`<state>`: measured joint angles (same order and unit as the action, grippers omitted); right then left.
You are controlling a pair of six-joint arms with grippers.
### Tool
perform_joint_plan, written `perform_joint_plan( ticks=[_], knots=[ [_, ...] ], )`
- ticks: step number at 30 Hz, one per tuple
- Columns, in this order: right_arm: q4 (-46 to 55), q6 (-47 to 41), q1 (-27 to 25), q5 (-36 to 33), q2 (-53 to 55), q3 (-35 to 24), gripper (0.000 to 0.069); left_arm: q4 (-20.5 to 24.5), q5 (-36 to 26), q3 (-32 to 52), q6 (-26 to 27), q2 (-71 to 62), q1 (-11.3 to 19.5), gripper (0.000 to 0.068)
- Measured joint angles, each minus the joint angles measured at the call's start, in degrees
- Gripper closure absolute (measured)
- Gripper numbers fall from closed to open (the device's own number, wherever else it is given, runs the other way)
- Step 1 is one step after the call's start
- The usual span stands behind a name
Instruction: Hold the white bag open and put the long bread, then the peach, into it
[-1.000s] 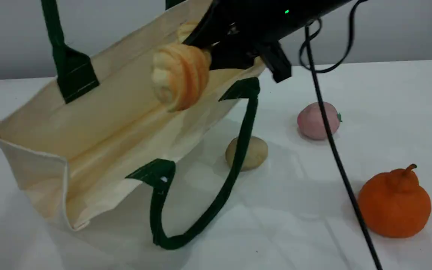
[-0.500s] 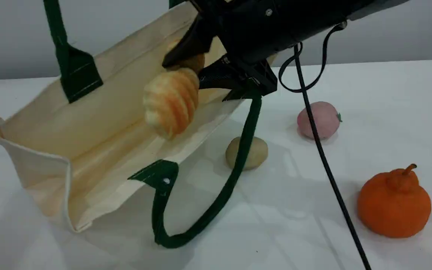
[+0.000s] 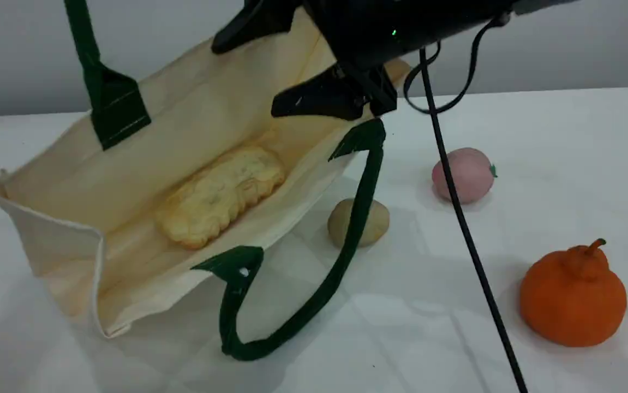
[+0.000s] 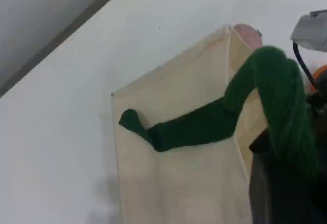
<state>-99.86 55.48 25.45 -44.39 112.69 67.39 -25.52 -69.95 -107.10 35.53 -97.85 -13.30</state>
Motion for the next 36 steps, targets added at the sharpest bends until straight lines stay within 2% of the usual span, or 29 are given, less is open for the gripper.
perform_joint_plan(
  ticks=[5,7,14,23,31,36],
  knots=[
    [0.04,0.17,-2.87,-6.67,-2.72,0.00,0.0117,3.08,0.00,0.00,0.00,0.00,0.00,0.0594],
    [0.08,1.24,-3.84,-7.33,-4.23,0.04,0.0117,3.55,0.00,0.00,0.00,0.00,0.01,0.0594],
    [1.24,2.22,-9.87,-5.63,-7.45,1.04,0.0117,3.49,-0.11,0.00,0.00,1.95,0.06,0.0594],
    [14.88,-0.17,-19.61,-2.09,-7.45,1.04,0.0117,4.54,-0.21,0.00,0.00,6.35,0.06,0.0594],
    [30.29,-2.66,-19.69,2.06,-7.45,1.04,0.0117,6.40,-0.16,0.00,-0.33,7.99,0.06,0.0594],
    [35.77,-4.30,-19.69,2.38,-6.42,1.04,0.0117,8.51,-0.16,0.00,-1.98,8.76,0.06,0.0594]
  ],
)
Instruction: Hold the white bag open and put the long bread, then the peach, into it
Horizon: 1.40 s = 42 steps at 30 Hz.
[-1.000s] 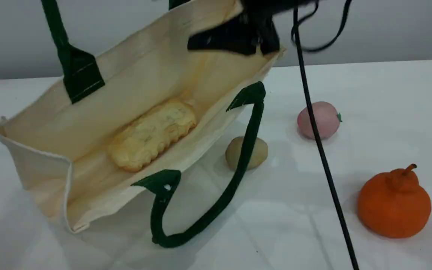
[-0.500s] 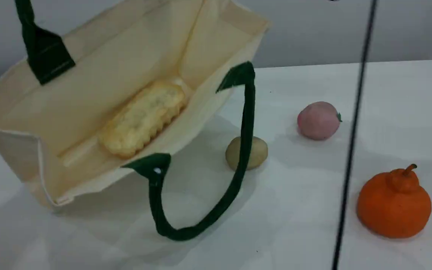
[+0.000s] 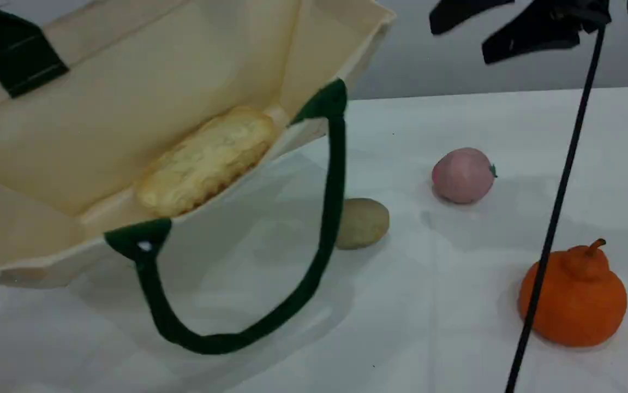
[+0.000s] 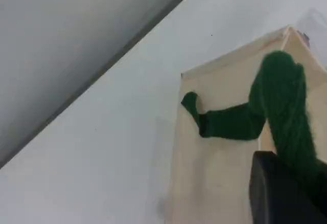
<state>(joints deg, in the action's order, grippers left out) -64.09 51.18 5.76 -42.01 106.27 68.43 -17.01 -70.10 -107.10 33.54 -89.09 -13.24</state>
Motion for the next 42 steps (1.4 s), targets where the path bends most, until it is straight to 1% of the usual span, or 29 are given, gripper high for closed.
perform_joint_plan(
  ticks=[5,11,15,19,23,27,38,42],
  knots=[
    [0.26,0.21,1.61,1.03,2.73,0.00,0.0117,2.45,0.05,0.00,-1.24,1.28,0.00,0.0594],
    [0.31,0.47,6.82,5.35,5.48,0.00,0.0117,7.31,0.09,0.00,-5.59,1.34,0.00,0.0594],
    [0.82,0.51,10.66,8.37,7.53,0.00,0.0117,10.20,0.09,0.00,-7.12,1.34,0.00,0.0594],
    [0.96,0.05,14.01,11.52,8.79,0.00,0.0117,10.07,0.09,0.00,-9.18,1.34,0.06,0.0594],
    [1.09,0.05,16.62,14.42,9.88,0.00,0.0117,10.07,0.09,0.00,-9.57,1.34,0.06,0.0594],
    [1.12,-0.64,17.18,17.08,11.88,0.00,0.0117,10.03,0.09,0.00,-10.21,1.29,0.06,0.0594],
    [1.01,-1.18,17.15,18.15,17.55,0.00,0.0117,9.90,0.11,0.00,-10.27,1.29,0.06,0.0594],
    [-0.89,-1.18,17.15,19.07,17.89,0.00,0.0117,9.95,0.11,0.00,-10.27,1.29,0.06,0.0594]
  ],
)
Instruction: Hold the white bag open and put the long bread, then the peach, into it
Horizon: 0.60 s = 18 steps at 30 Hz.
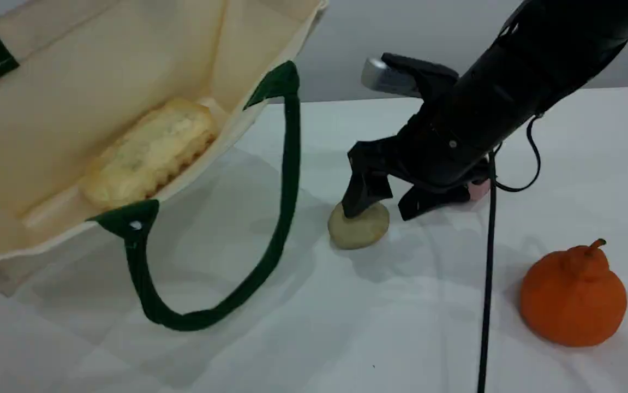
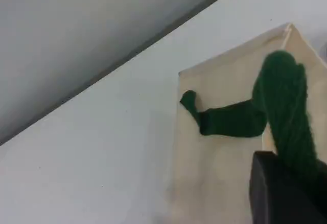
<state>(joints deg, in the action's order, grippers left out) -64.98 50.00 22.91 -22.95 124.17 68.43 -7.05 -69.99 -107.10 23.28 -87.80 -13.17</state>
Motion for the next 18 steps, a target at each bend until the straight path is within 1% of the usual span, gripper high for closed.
perform_joint_plan(
  ticks=[18],
  knots=[
    [-2.63,0.18,0.54,1.68,-0.05,0.00,0.0117,-0.62,0.00,0.00,0.00,-0.05,0.00,0.0594]
  ],
)
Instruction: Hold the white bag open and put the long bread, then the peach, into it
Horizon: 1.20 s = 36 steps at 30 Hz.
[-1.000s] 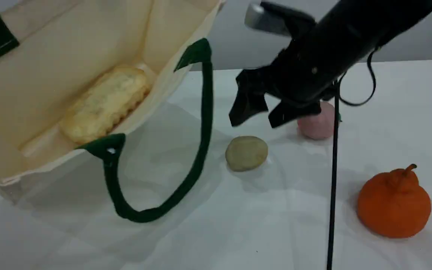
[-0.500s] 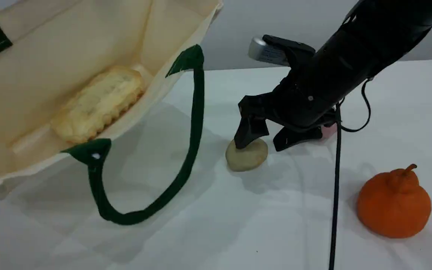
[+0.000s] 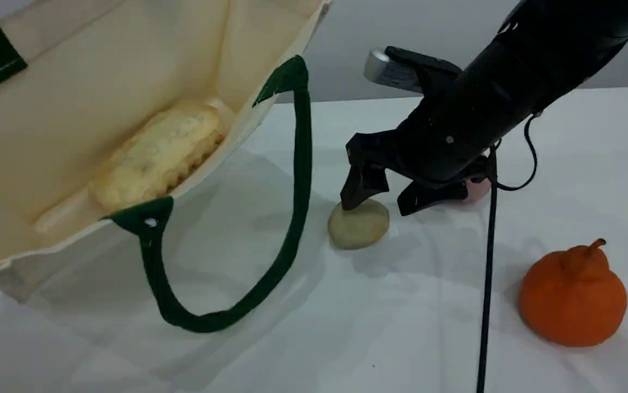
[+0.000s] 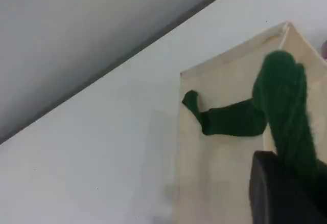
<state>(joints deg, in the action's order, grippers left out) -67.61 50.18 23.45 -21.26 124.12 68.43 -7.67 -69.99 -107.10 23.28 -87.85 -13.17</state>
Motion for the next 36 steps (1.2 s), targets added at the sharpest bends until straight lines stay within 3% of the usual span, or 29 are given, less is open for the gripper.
perform_joint_plan(
  ticks=[10,19,22,29,36],
  knots=[
    [-0.25,1.16,3.43,4.82,0.00,0.00,0.0117,-0.06,0.00,0.00,0.00,0.00,0.00,0.0594],
    [-0.20,1.16,3.49,5.36,4.09,0.12,0.0120,0.00,0.00,0.00,0.13,0.00,0.00,0.0594],
    [-0.31,1.16,3.49,5.64,4.64,0.12,0.0151,0.00,0.00,0.00,0.17,0.00,0.00,0.0594],
    [-0.98,1.37,3.49,5.92,4.67,0.12,0.0302,0.00,0.00,0.00,0.24,0.00,0.00,0.0594],
    [-0.93,1.48,3.49,6.02,4.67,0.06,0.0330,0.00,0.00,0.00,0.24,0.00,0.00,0.0594]
  ],
)
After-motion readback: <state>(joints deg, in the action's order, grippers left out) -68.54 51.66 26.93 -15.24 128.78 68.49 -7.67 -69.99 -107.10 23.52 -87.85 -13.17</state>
